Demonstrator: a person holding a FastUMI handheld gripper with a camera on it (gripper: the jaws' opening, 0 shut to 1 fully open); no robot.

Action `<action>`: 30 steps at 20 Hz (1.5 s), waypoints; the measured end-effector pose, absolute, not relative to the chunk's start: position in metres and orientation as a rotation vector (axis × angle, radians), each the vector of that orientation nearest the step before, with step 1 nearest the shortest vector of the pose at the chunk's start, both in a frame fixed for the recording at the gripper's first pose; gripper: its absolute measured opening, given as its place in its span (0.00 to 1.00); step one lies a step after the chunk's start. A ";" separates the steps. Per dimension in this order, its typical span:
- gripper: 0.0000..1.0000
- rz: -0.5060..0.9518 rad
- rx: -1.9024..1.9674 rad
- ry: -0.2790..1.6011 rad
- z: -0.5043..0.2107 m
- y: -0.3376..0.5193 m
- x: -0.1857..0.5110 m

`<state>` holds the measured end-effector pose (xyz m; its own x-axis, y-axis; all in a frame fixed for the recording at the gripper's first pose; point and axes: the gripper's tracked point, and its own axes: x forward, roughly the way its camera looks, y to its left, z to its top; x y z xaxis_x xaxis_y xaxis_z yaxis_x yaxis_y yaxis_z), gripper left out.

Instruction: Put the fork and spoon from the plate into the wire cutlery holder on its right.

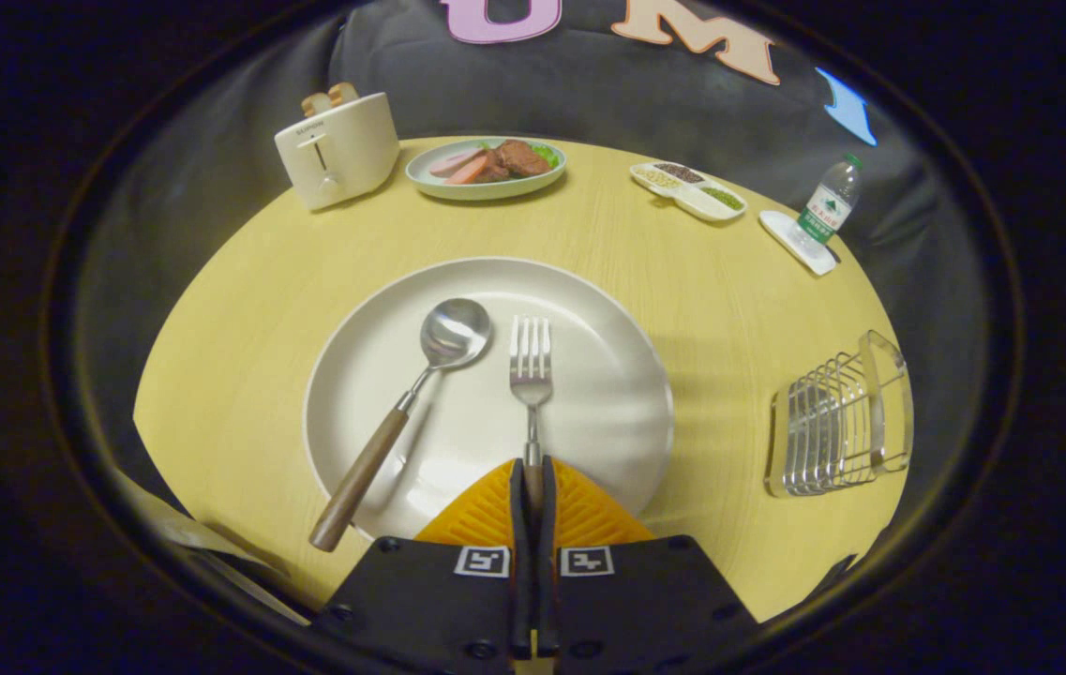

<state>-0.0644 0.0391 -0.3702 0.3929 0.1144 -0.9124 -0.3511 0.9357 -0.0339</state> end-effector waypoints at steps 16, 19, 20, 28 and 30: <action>0.06 0.359 -0.210 1.157 -0.285 -0.010 -0.040; 0.06 0.337 -0.199 1.184 -0.269 -0.033 -0.035; 0.06 0.330 -0.204 1.189 -0.265 -0.041 -0.034; 0.06 0.269 -0.268 1.229 -0.251 -0.095 -0.031; 0.06 0.254 -0.275 1.248 -0.249 -0.108 -0.031</action>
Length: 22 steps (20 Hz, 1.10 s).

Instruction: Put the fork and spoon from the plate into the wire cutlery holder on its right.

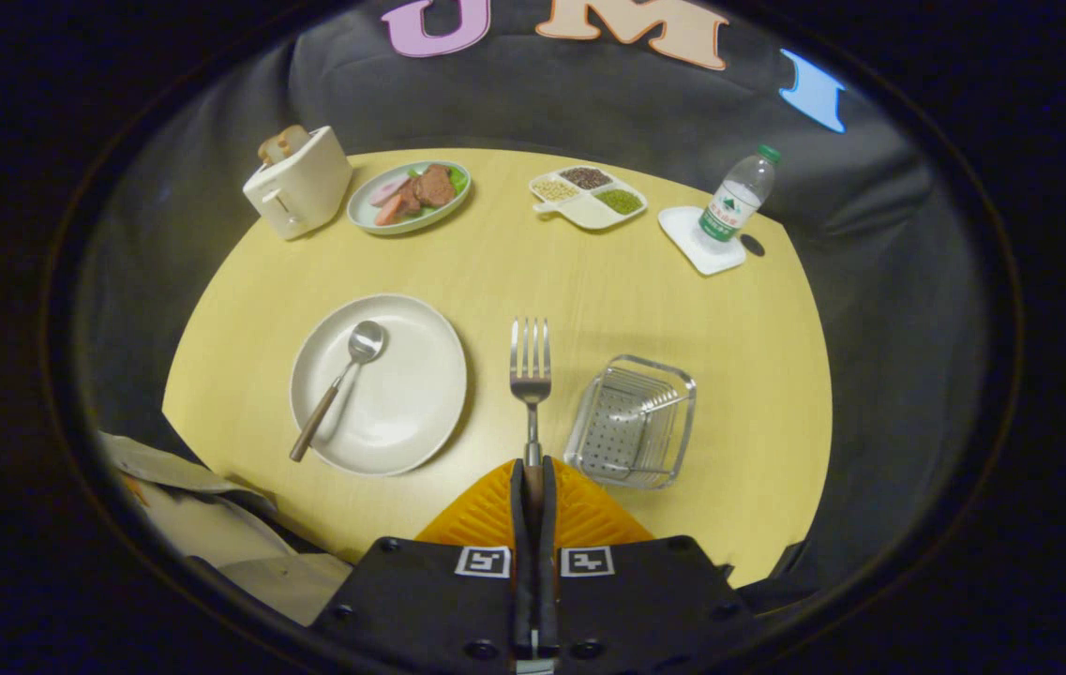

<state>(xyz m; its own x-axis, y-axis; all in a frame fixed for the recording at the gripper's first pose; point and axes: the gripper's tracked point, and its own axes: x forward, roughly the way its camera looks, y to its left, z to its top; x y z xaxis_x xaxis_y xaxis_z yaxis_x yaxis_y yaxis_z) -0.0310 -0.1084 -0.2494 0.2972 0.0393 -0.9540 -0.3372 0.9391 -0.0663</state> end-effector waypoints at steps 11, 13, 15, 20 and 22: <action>0.06 0.150 -0.313 1.387 -0.262 -0.171 -0.037; 0.06 0.141 -0.319 1.406 -0.264 -0.177 -0.041; 0.07 0.131 -0.316 1.411 -0.265 -0.179 -0.040; 0.12 0.141 -0.291 1.411 -0.268 -0.177 -0.036; 0.14 0.127 -0.284 1.400 -0.266 -0.177 -0.034</action>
<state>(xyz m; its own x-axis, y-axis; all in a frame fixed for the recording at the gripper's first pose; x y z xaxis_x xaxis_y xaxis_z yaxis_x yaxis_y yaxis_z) -0.0338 -0.1773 -0.2656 0.1699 -0.0794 -0.9823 -0.2544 0.9594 -0.1216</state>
